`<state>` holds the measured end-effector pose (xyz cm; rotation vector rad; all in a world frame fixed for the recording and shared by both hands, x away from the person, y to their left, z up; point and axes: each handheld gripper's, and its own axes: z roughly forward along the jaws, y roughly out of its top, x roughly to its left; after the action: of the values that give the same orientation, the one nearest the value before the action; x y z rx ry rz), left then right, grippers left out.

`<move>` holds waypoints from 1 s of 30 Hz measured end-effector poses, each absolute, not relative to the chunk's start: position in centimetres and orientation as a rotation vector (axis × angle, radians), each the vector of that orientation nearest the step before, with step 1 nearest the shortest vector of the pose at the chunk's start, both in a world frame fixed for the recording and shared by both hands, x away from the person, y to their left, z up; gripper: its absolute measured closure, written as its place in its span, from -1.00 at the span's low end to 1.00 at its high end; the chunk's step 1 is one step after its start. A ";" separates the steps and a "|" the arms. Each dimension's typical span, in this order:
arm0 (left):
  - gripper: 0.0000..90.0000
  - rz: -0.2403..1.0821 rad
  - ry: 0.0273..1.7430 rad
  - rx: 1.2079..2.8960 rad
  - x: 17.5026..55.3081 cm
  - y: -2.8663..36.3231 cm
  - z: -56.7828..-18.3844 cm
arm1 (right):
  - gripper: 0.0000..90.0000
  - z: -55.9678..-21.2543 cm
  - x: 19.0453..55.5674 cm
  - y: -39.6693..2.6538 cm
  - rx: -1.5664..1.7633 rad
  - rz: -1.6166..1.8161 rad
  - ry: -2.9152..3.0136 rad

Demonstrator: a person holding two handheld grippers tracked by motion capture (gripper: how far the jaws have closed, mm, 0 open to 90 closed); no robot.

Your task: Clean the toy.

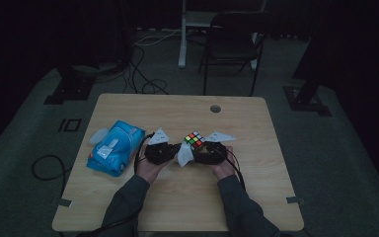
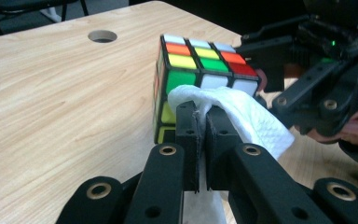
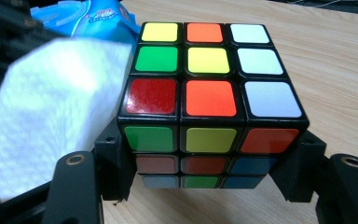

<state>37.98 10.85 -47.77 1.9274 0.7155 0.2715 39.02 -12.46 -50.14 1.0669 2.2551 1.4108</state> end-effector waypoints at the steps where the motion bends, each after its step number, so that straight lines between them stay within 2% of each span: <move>1: 0.93 0.275 0.716 1.924 38.0 10.9 -47.7 | -0.24 -50.2 39.0 -12.4 1.063 1.408 2.259; 30: 0.92 0.349 0.685 1.880 39.3 9.9 -44.1 | -0.24 -51.3 38.5 -10.9 0.989 1.373 2.361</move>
<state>39.29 9.89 -44.13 1.8799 0.6845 0.3491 38.49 -10.90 -51.30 0.9891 2.3607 1.3727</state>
